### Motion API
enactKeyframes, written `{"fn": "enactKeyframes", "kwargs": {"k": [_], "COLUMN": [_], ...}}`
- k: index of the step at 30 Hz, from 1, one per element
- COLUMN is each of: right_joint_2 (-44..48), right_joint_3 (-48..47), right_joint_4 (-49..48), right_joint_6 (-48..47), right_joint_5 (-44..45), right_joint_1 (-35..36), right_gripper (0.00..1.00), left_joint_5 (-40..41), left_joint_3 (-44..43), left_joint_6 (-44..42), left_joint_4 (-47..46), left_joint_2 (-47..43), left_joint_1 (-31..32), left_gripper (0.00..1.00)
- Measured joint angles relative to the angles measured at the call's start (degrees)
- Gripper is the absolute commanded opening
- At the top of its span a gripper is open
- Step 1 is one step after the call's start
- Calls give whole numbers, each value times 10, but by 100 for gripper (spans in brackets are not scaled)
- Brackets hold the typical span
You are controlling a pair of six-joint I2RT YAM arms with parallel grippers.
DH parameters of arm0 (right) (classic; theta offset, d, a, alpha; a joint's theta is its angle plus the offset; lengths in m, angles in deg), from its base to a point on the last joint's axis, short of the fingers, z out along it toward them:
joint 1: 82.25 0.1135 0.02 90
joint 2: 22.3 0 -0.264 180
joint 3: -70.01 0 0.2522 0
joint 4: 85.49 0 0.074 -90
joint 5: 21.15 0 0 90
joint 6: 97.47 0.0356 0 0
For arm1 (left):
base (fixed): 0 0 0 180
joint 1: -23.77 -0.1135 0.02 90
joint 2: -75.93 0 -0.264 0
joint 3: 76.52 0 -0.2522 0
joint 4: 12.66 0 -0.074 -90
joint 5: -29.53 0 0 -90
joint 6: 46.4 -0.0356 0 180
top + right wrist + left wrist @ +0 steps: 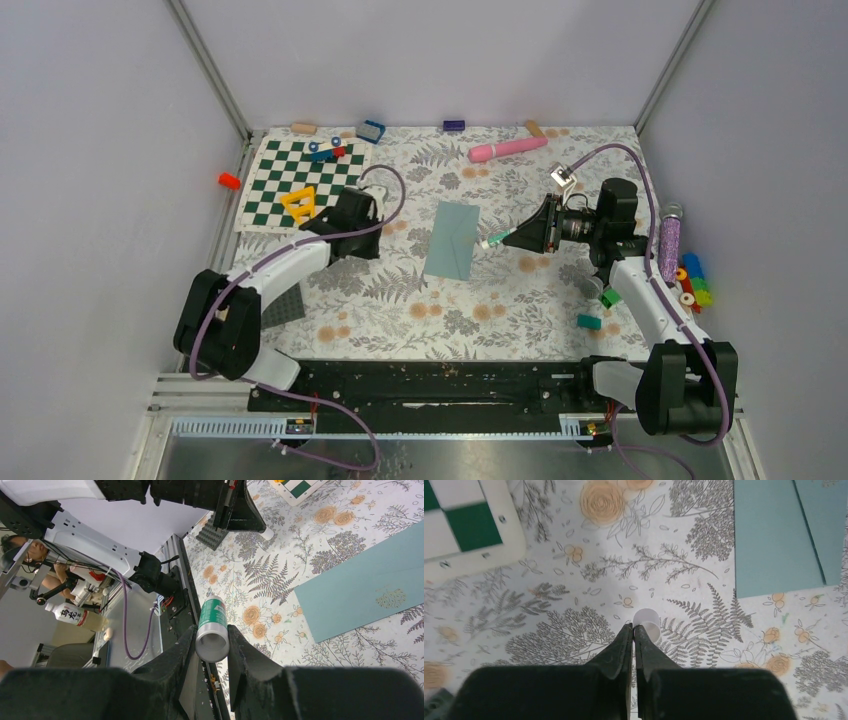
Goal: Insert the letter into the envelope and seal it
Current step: Adjust the solid glue cap at the center of the board.
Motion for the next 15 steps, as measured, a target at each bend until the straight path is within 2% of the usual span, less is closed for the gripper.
{"fn": "enactKeyframes", "kwargs": {"k": [9,15], "right_joint_2": [2,10], "right_joint_3": [0,-4], "right_joint_4": [1,1], "right_joint_6": [0,5], "right_joint_5": [-1,-5], "right_joint_1": [-1,-22], "right_gripper": [17,17], "left_joint_5": [214,314], "left_joint_3": [-65,-65], "left_joint_6": [-118,-178], "left_joint_4": [22,26], "left_joint_2": [35,106], "left_joint_1": [124,157], "left_gripper": [0,0]}}
